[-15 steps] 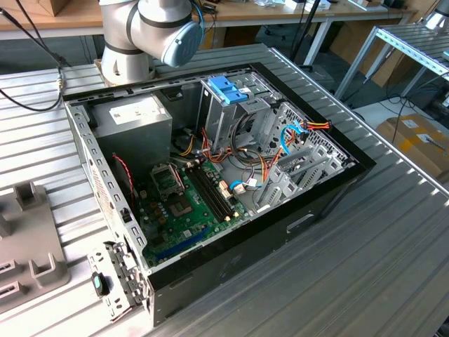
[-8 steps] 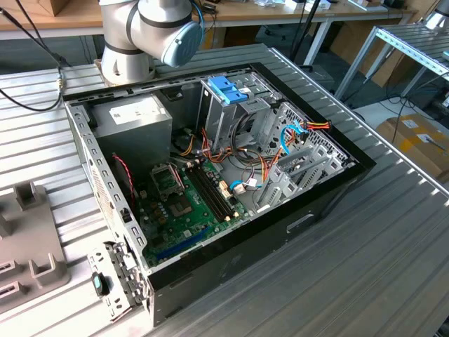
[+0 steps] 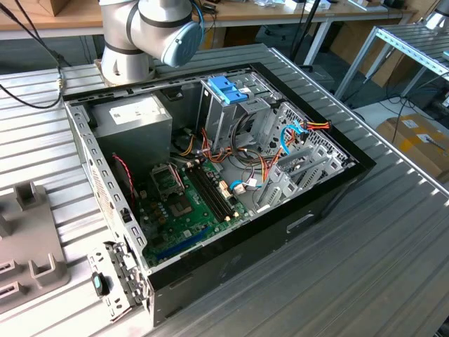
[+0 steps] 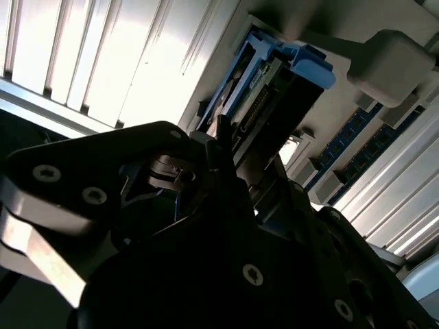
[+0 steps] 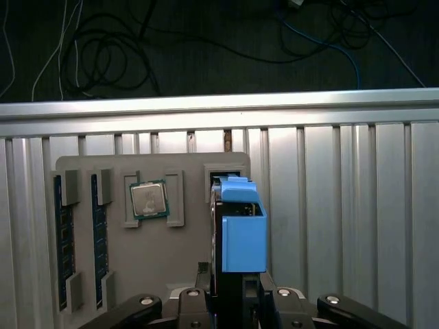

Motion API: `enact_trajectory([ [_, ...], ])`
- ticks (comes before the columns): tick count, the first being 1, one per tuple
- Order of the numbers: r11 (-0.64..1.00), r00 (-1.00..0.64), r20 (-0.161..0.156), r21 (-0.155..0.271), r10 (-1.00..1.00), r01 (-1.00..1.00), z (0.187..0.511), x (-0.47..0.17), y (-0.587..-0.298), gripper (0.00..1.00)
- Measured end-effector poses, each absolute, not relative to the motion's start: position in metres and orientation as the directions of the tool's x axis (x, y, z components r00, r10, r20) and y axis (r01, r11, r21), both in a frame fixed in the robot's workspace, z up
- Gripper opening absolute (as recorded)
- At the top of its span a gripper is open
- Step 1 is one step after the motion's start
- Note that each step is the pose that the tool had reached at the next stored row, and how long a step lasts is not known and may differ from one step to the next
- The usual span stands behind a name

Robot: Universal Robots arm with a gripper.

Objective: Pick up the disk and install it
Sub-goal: 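Pick up the disk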

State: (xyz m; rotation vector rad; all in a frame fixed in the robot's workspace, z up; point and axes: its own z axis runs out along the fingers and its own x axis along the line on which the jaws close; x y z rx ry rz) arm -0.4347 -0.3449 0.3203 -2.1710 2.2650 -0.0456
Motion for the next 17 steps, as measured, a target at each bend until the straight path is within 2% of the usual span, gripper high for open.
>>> enact_trajectory([
  [17,0.042,-0.043,0.017,-0.024,-0.999,-0.999,0.344,-0.435,-0.345,0.35],
])
